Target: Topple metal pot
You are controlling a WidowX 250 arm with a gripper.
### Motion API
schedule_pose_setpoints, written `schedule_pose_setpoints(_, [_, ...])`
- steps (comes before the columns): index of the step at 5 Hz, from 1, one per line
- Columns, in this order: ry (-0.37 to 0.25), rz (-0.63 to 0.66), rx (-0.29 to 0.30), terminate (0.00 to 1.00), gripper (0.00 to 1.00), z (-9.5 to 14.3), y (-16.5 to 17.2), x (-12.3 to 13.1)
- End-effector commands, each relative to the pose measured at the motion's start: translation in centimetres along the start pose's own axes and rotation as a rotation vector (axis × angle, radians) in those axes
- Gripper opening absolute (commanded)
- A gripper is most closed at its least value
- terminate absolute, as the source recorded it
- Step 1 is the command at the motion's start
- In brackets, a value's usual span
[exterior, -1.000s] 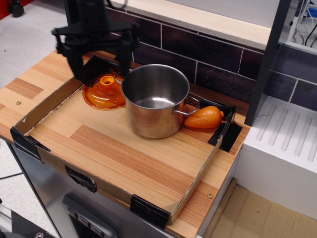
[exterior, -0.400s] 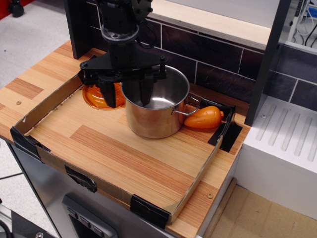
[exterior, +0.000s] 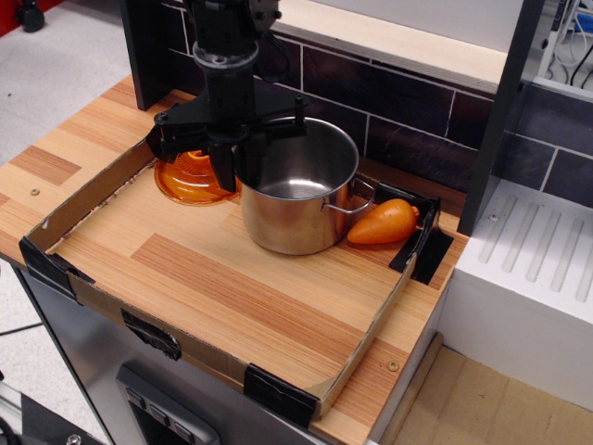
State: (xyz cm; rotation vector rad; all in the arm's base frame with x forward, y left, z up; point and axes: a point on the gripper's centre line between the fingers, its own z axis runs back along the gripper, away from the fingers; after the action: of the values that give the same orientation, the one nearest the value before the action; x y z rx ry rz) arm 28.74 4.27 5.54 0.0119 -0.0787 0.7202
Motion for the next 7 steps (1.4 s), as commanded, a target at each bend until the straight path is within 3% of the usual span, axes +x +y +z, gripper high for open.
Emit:
schedule_pose_setpoints(1, [-0.034,0.027,-0.014,0.0,0.0,0.2,-0.2,1.6])
schedule_pose_setpoints(4, [-0.068,0.145,0.038,0.0,0.0,3.9,2.8,1.4])
schedule_pose_setpoints(7, [-0.049,0.149,0.119,0.0,0.0,5.6,6.5,-0.2])
